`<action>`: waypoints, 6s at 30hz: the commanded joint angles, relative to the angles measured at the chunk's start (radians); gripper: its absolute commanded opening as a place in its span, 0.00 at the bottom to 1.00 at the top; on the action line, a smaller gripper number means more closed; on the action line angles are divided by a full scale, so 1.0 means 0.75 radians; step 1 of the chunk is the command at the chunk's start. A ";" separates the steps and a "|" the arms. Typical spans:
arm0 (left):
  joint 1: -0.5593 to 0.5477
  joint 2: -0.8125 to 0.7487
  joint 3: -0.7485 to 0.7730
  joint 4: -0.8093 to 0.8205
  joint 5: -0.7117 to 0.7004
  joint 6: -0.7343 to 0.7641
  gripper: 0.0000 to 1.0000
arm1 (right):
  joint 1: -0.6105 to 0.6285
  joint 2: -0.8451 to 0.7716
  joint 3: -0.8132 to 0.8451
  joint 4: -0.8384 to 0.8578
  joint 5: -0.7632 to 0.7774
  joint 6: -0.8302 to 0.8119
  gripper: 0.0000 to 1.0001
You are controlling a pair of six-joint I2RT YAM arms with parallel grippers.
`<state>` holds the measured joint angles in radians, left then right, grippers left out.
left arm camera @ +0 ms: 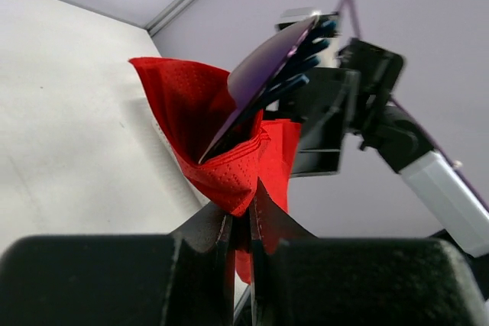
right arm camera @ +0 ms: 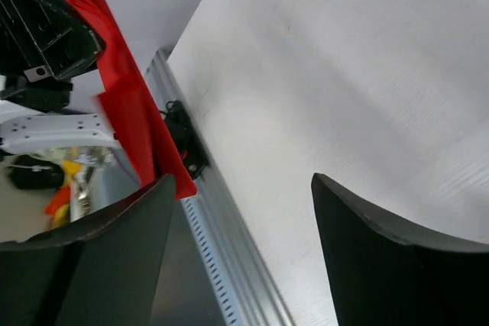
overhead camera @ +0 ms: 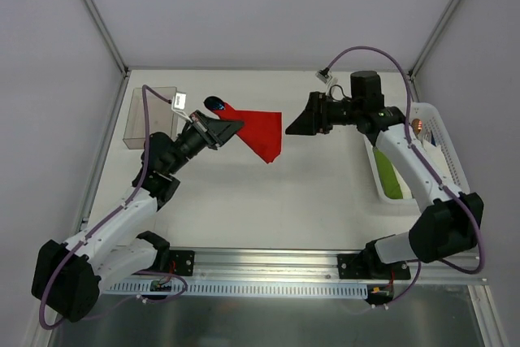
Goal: Place the utensils on the paper napkin and roll it up
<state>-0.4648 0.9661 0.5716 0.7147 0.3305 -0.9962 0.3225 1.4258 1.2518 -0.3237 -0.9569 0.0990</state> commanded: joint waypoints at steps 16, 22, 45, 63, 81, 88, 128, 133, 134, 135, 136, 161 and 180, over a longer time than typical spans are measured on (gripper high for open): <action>0.000 0.068 0.305 -0.505 -0.011 0.058 0.00 | 0.484 -0.183 0.376 -0.425 0.785 -0.717 0.72; -0.006 0.090 0.350 -0.503 0.046 0.038 0.00 | 0.574 -0.103 0.391 -0.405 0.832 -0.703 0.73; -0.047 0.150 0.412 -0.393 0.165 0.013 0.00 | 0.472 0.079 0.421 -0.370 0.423 -0.480 0.71; -0.047 0.172 0.393 -0.284 0.202 0.001 0.00 | 0.272 0.163 0.239 -0.023 -0.236 -0.030 0.45; -0.047 0.207 0.408 -0.313 0.210 0.015 0.00 | 0.294 0.128 0.196 0.006 -0.279 -0.026 0.29; -0.045 0.219 0.440 -0.368 0.226 0.076 0.03 | 0.288 0.148 0.223 -0.010 -0.270 -0.001 0.00; -0.029 0.326 0.291 0.154 0.463 -0.128 0.54 | 0.216 0.017 0.147 0.192 -0.170 0.169 0.00; -0.029 0.330 0.295 0.119 0.455 -0.116 0.53 | 0.220 0.015 0.145 0.192 -0.176 0.167 0.00; -0.031 0.326 0.295 0.115 0.453 -0.114 0.51 | 0.218 0.015 0.143 0.194 -0.174 0.167 0.00; -0.031 0.328 0.295 0.121 0.457 -0.116 0.47 | 0.218 0.017 0.143 0.192 -0.170 0.163 0.00; -0.031 0.328 0.297 0.119 0.461 -0.118 0.42 | 0.218 0.015 0.139 0.194 -0.170 0.163 0.00; -0.047 0.373 0.324 0.086 0.518 -0.122 0.19 | 0.218 0.052 0.143 0.192 -0.166 0.144 0.01; -0.053 0.350 0.357 0.002 0.557 -0.018 0.00 | 0.186 0.109 0.309 -0.096 -0.152 -0.056 0.44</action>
<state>-0.4923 1.2476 0.7944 0.6815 0.7124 -1.0420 0.4675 1.5059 1.4292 -0.3710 -1.0565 0.0898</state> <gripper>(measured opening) 0.024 0.446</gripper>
